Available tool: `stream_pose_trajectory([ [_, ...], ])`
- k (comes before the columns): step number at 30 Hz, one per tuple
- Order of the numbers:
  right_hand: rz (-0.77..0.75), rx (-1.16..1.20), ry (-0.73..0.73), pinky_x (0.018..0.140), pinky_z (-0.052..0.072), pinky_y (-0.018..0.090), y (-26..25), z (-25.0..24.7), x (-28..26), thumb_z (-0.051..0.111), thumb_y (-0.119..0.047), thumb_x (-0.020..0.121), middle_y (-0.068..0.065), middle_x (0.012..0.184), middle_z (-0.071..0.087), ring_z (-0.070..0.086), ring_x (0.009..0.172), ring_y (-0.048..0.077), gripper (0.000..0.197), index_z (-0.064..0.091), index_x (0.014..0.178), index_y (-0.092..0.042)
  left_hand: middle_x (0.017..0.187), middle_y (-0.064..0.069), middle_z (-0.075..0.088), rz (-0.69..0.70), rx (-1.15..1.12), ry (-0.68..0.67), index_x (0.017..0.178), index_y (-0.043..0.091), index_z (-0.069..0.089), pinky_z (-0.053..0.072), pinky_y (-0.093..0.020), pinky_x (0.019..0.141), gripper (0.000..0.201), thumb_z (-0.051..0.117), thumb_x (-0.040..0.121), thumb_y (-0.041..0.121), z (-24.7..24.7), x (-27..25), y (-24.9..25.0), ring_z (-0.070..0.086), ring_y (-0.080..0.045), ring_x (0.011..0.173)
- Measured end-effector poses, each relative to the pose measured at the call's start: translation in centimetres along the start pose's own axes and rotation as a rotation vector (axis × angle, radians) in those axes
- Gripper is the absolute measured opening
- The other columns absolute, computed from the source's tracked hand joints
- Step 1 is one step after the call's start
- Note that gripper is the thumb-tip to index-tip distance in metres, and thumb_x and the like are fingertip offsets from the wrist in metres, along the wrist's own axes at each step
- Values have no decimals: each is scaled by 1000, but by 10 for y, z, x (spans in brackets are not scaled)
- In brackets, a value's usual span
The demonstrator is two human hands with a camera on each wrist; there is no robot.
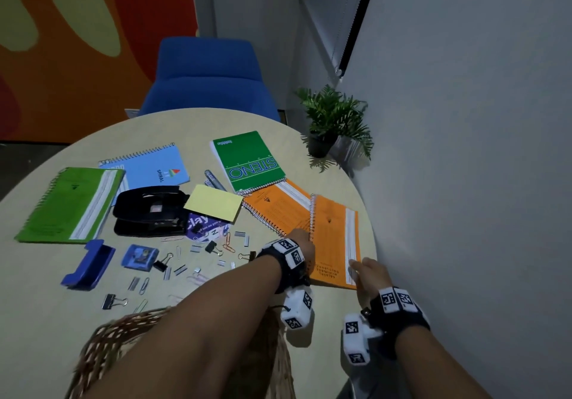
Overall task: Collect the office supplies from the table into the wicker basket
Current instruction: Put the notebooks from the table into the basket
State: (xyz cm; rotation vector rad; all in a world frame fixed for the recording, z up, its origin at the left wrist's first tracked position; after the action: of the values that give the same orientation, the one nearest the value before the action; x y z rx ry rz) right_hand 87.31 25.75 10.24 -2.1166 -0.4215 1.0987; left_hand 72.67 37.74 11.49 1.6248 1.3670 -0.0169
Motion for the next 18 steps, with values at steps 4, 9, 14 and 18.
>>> stream_pose_trajectory([
  [4, 57, 138, -45, 74, 51, 34, -1, 4, -8, 65, -39, 80, 12, 88, 71, 65, 78, 27, 41, 67, 98, -2, 72, -8, 45, 162, -268, -115, 84, 19, 45, 38, -35, 64, 13, 42, 91, 8, -28, -41, 11, 43, -21, 67],
  [9, -184, 275, -283, 77, 52, 33, -53, 1, -71, 53, -21, 94, 6, 104, 70, 67, 95, 22, 27, 62, 118, -13, 74, -9, 49, 291, -570, -191, 107, 13, 45, 40, -35, 64, 15, 44, 94, 6, -99, -128, -1, 43, -21, 69],
  [14, -446, 204, -371, 59, 53, 22, -92, 17, -150, 55, 6, 88, 3, 80, 59, 61, 65, 11, 33, 61, 113, -15, 92, -19, 63, 253, -617, -142, 115, 6, 49, 52, -32, 67, 20, 45, 95, 3, -146, -215, -70, 58, -29, 81],
  [18, -460, -84, -429, 62, 55, 27, -71, 58, -197, 60, 6, 85, 6, 84, 58, 60, 71, 22, 35, 60, 114, -14, 97, -11, 74, 139, -615, -163, 116, 17, 48, 57, -27, 66, 25, 45, 95, 4, -132, -258, -131, 72, -23, 85],
])
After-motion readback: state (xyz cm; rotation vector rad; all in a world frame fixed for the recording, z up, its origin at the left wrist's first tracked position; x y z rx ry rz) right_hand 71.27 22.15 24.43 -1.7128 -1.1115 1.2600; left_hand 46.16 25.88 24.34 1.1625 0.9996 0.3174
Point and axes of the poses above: each hand's wrist, its own x-axis towards the middle knuckle, its own z-axis out of the palm, y = z × x, the point moved 3 cm from there along x, towards the middle knuckle
